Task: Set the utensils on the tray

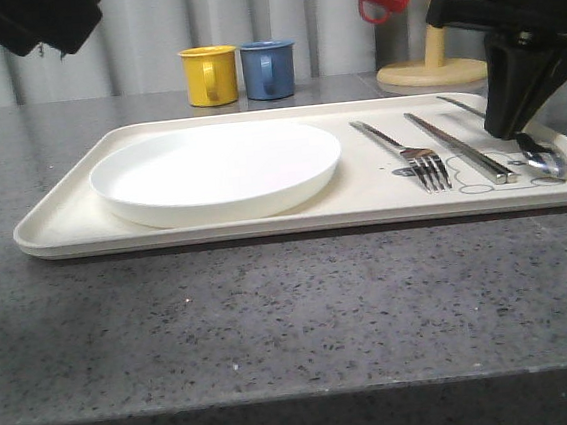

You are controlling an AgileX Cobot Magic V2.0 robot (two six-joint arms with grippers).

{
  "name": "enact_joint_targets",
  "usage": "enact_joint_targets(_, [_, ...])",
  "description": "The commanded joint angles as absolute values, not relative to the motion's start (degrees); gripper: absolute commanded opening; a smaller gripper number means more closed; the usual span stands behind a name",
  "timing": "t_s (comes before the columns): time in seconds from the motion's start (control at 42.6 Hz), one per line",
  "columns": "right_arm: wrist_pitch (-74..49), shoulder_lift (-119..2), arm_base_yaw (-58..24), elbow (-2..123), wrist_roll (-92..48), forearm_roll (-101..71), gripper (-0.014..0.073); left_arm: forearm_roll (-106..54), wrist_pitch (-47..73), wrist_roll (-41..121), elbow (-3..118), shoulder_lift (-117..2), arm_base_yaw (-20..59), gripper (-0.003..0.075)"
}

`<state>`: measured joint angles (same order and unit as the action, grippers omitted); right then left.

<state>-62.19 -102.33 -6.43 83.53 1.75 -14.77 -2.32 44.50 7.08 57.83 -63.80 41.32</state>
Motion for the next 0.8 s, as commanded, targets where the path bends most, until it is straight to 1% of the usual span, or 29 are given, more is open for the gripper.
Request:
enact_joint_targets(0.0, [-60.9, -100.1, -6.4, 85.0, 2.3, -14.4, 0.0152, -2.6, 40.8, 6.5, 59.3, -62.7, 41.8, 0.0368])
enact_joint_targets(0.094, [-60.2, -100.0, -6.4, 85.0, 2.3, -14.4, 0.0292, -2.6, 40.7, 6.5, 59.3, -62.7, 41.8, 0.0368])
enact_joint_targets(0.141, [-59.8, -100.0, -6.4, 85.0, 2.3, -14.4, 0.0335, -2.6, 40.5, 6.5, 59.3, -62.7, 41.8, 0.0368])
enact_joint_targets(0.188, [-59.8, -99.8, -6.4, 85.0, 2.3, -14.4, 0.0357, -2.6, 40.4, 6.5, 59.3, -62.7, 41.8, 0.0368])
enact_joint_targets(0.352, [-59.6, -96.5, -6.7, 85.0, 0.5, -14.4, 0.0362, -2.6, 39.9, 6.5, 59.3, -62.7, 41.8, 0.0368])
enact_joint_targets(0.564, [-59.9, -87.1, -11.4, 85.0, -8.4, -13.3, 0.0362, -2.6, 39.9, 6.5, 59.3, -62.7, 41.8, 0.0368])
enact_joint_targets(0.775, [-60.8, -76.7, -13.7, 81.6, -9.7, -12.9, 0.0362, -2.6, 39.9, 6.5, 59.3, -62.7, 41.8, 0.0368])
